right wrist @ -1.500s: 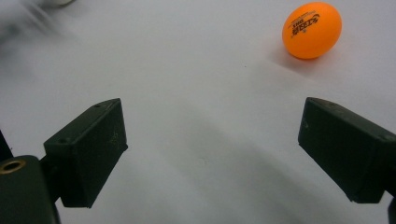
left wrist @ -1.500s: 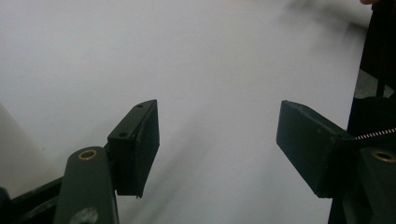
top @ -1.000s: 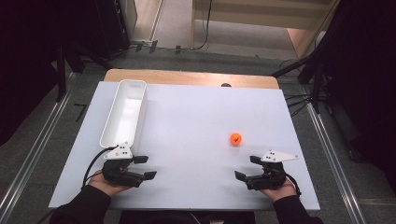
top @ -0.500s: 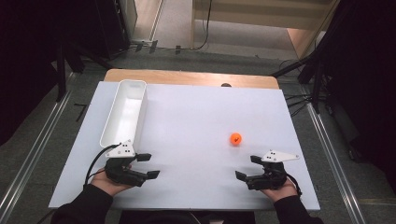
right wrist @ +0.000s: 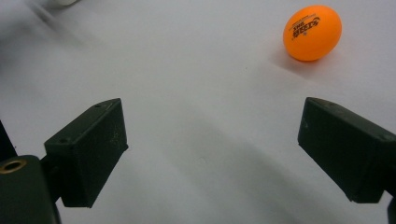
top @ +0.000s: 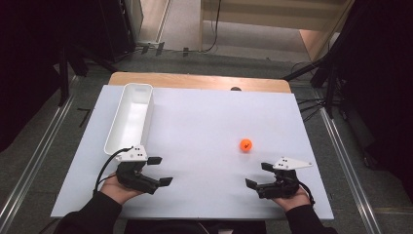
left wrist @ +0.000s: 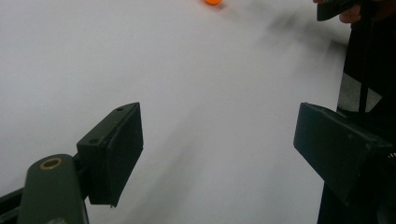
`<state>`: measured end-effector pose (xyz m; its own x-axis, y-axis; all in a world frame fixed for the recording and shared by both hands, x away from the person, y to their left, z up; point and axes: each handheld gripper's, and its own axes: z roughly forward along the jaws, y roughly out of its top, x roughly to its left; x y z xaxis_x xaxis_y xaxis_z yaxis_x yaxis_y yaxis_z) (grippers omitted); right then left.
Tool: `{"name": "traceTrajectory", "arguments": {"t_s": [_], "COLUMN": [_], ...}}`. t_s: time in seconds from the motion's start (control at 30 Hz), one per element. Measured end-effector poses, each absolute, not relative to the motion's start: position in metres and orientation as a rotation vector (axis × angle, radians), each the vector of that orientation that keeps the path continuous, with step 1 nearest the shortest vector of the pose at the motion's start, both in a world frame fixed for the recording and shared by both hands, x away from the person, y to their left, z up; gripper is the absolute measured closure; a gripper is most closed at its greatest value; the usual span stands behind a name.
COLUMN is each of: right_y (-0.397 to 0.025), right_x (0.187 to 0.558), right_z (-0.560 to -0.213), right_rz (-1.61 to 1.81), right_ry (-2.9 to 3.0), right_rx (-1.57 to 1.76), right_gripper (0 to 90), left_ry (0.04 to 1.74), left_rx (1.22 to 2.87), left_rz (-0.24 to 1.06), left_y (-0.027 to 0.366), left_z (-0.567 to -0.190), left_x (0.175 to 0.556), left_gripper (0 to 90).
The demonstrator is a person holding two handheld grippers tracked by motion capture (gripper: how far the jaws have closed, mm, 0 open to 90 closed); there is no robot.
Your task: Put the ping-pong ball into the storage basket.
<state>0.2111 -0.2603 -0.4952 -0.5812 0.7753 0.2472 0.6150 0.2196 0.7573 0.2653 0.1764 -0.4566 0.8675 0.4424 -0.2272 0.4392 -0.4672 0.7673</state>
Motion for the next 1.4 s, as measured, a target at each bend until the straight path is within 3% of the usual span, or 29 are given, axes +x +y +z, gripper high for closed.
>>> {"name": "traceTrajectory", "arguments": {"t_s": [0.2,0.3,1.4], "right_y": [-0.262,-0.262,-0.261], "right_x": [0.211,0.211,0.212], "right_z": [-0.495,-0.495,-0.497], "right_rz": [1.298,1.300,1.279], "right_ry": [2.294,2.296,2.294], "right_rx": [1.332,1.323,1.345], "right_gripper": [6.7,6.7,6.7], "left_ry": [0.623,0.643,0.647], "left_rx": [2.135,2.155,2.128], "left_rz": [0.002,0.036,0.050], "left_y": [0.168,0.162,0.122], "left_z": [-0.455,-0.454,-0.451], "left_x": [0.268,0.269,0.296], "left_gripper": [13.4,0.0,0.0]}}
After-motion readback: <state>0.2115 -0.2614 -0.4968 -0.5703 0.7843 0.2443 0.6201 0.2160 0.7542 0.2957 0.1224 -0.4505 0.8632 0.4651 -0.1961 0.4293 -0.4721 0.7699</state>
